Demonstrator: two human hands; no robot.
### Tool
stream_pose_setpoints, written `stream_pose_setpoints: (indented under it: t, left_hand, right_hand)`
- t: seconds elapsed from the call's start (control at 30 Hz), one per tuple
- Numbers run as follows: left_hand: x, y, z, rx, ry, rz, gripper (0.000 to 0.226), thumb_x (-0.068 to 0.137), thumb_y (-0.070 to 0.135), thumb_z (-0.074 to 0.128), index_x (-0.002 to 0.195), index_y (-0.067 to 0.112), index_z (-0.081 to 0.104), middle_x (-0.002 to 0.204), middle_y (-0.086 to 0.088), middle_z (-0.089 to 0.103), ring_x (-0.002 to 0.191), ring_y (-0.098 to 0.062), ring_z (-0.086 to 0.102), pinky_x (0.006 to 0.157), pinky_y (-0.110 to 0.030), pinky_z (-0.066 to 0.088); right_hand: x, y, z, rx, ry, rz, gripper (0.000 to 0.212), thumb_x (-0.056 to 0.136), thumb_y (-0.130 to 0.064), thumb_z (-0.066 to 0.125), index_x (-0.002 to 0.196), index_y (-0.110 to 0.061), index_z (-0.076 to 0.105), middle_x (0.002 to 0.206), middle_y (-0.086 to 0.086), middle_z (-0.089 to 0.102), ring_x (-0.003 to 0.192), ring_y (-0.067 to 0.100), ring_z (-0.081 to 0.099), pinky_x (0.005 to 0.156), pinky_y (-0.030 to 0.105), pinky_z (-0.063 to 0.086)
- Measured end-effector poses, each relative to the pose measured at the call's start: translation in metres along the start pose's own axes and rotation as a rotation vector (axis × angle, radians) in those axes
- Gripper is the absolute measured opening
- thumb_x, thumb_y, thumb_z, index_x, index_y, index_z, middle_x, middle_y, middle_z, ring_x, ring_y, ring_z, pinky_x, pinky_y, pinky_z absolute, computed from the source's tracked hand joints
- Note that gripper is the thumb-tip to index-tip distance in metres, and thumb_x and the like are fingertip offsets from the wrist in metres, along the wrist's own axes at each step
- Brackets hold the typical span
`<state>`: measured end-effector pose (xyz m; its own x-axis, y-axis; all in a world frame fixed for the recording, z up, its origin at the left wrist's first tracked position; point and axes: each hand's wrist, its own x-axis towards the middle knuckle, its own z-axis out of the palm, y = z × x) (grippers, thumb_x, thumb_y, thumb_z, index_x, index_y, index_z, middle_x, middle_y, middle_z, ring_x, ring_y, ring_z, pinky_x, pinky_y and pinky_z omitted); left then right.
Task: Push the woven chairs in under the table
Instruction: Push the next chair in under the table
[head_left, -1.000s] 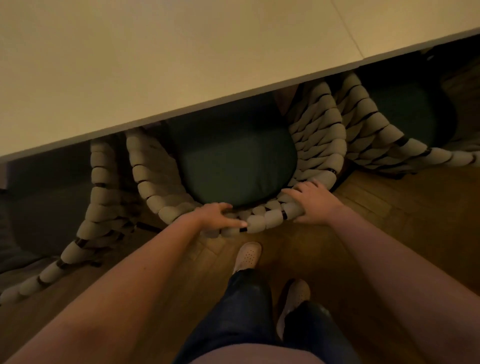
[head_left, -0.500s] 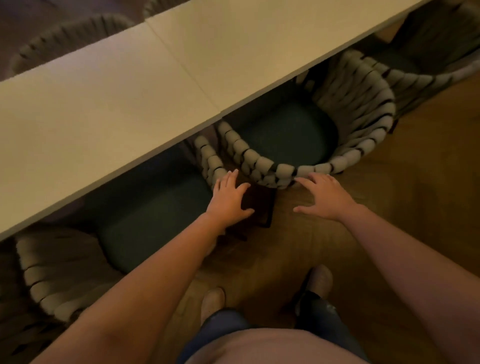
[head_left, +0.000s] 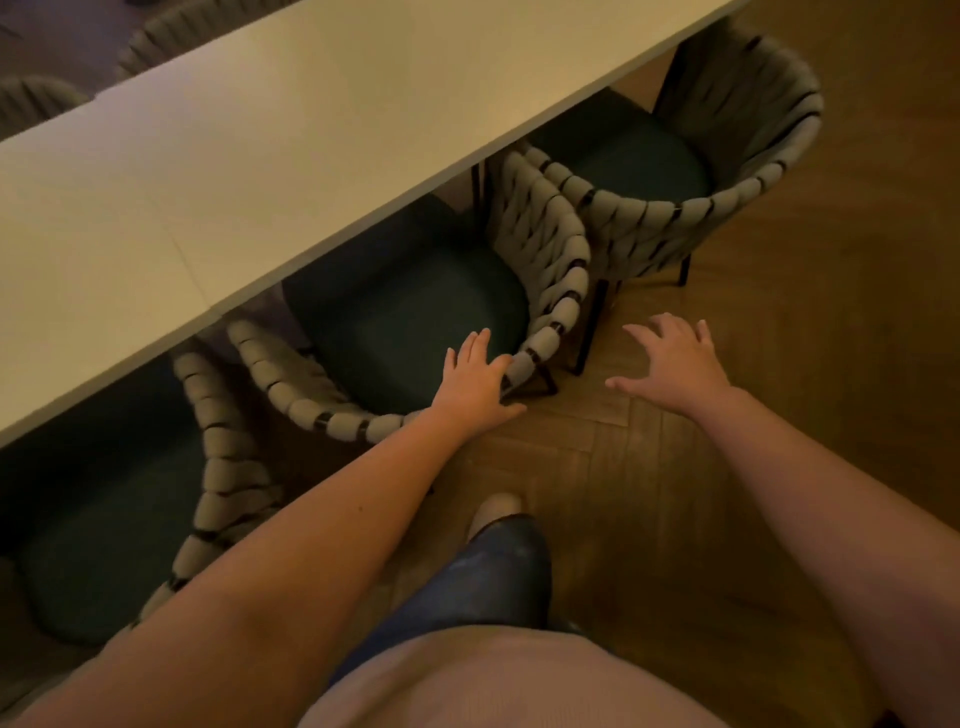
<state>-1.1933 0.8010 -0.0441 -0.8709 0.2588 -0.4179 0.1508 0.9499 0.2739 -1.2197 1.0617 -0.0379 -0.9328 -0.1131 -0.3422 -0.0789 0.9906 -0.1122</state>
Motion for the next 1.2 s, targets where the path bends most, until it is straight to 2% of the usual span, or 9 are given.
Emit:
stream_pose_setpoints:
  t: [0.3, 0.53, 0.67, 0.8, 0.87, 0.93, 1.0, 1.07, 1.2]
  left_hand:
    - [0.192, 0.096, -0.036, 0.038, 0.043, 0.045, 0.08, 0.088, 0.049, 0.063, 0.153, 0.024, 0.024, 0.162, -0.012, 0.001, 0.15, -0.029, -0.004, 0.12, -0.052, 0.002]
    - [0.325, 0.162, -0.077, 0.05, -0.036, 0.043, 0.089, 0.086, 0.047, 0.066, 0.155, 0.024, 0.014, 0.163, -0.01, 0.002, 0.15, -0.03, -0.001, 0.119, -0.053, 0.002]
    - [0.382, 0.199, -0.085, 0.145, -0.113, 0.019, 0.09, 0.087, 0.048, 0.065, 0.155, 0.022, 0.012, 0.161, -0.012, 0.01, 0.149, -0.032, 0.0, 0.118, -0.056, 0.001]
    - [0.436, 0.236, -0.079, 0.231, -0.267, -0.126, 0.085, 0.087, 0.051, 0.062, 0.153, 0.018, 0.02, 0.156, -0.015, 0.027, 0.147, -0.038, 0.012, 0.116, -0.063, 0.005]
    - [0.455, 0.254, -0.07, 0.194, -0.321, -0.18, 0.076, 0.088, 0.05, 0.061, 0.149, 0.017, 0.03, 0.147, -0.013, 0.04, 0.141, -0.036, 0.029, 0.116, -0.062, 0.01]
    - [0.473, 0.272, -0.061, 0.13, -0.331, -0.228, 0.062, 0.089, 0.045, 0.062, 0.141, 0.017, 0.042, 0.135, -0.009, 0.052, 0.128, -0.03, 0.047, 0.114, -0.055, 0.025]
    - [0.487, 0.291, -0.052, 0.041, -0.316, -0.333, 0.054, 0.09, 0.037, 0.062, 0.138, 0.018, 0.046, 0.129, -0.006, 0.057, 0.118, -0.026, 0.054, 0.102, -0.044, 0.039]
    - [0.497, 0.306, -0.047, 0.007, -0.276, -0.453, 0.05, 0.091, 0.029, 0.059, 0.139, 0.021, 0.046, 0.126, -0.005, 0.058, 0.115, -0.026, 0.055, 0.097, -0.042, 0.04]
    - [0.501, 0.318, -0.046, 0.018, -0.277, -0.57, 0.053, 0.092, 0.024, 0.055, 0.142, 0.029, 0.041, 0.127, -0.003, 0.058, 0.119, -0.026, 0.052, 0.102, -0.046, 0.035]
  right_hand:
    - [0.149, 0.131, -0.056, -0.03, 0.032, -0.085, 0.084, 0.083, -0.055, 0.065, 0.151, -0.027, 0.025, 0.158, 0.01, 0.022, 0.149, 0.027, 0.01, 0.12, 0.051, 0.003]
    - [0.273, 0.243, -0.114, -0.171, -0.054, -0.151, 0.081, 0.083, -0.038, 0.071, 0.151, -0.027, 0.027, 0.156, 0.009, 0.026, 0.147, 0.028, 0.015, 0.121, 0.049, 0.01]
    - [0.322, 0.295, -0.121, -0.234, -0.165, -0.224, 0.086, 0.083, -0.038, 0.072, 0.152, -0.028, 0.023, 0.161, 0.007, 0.016, 0.149, 0.026, 0.007, 0.122, 0.047, 0.01]
    - [0.379, 0.345, -0.125, -0.383, -0.323, -0.305, 0.086, 0.086, -0.041, 0.068, 0.154, -0.026, 0.016, 0.162, 0.002, 0.011, 0.15, 0.024, 0.004, 0.122, 0.042, 0.005]
    - [0.405, 0.365, -0.123, -0.444, -0.342, -0.392, 0.081, 0.087, -0.039, 0.067, 0.153, -0.028, 0.022, 0.16, 0.003, 0.019, 0.149, 0.023, 0.011, 0.121, 0.043, 0.006]
    - [0.432, 0.381, -0.122, -0.485, -0.324, -0.498, 0.072, 0.086, -0.033, 0.065, 0.149, -0.032, 0.03, 0.153, 0.001, 0.036, 0.145, 0.022, 0.025, 0.12, 0.046, 0.007]
    - [0.461, 0.398, -0.126, -0.537, -0.326, -0.594, 0.059, 0.088, -0.025, 0.06, 0.143, -0.032, 0.039, 0.142, -0.001, 0.049, 0.137, 0.021, 0.037, 0.12, 0.048, 0.01]
    - [0.487, 0.414, -0.133, -0.6, -0.319, -0.675, 0.048, 0.091, -0.022, 0.054, 0.137, -0.031, 0.045, 0.135, 0.0, 0.054, 0.13, 0.022, 0.044, 0.118, 0.047, 0.014]
    - [0.519, 0.434, -0.144, -0.656, -0.298, -0.845, 0.037, 0.092, -0.019, 0.049, 0.128, -0.027, 0.053, 0.123, 0.001, 0.059, 0.112, 0.021, 0.056, 0.106, 0.035, 0.034]
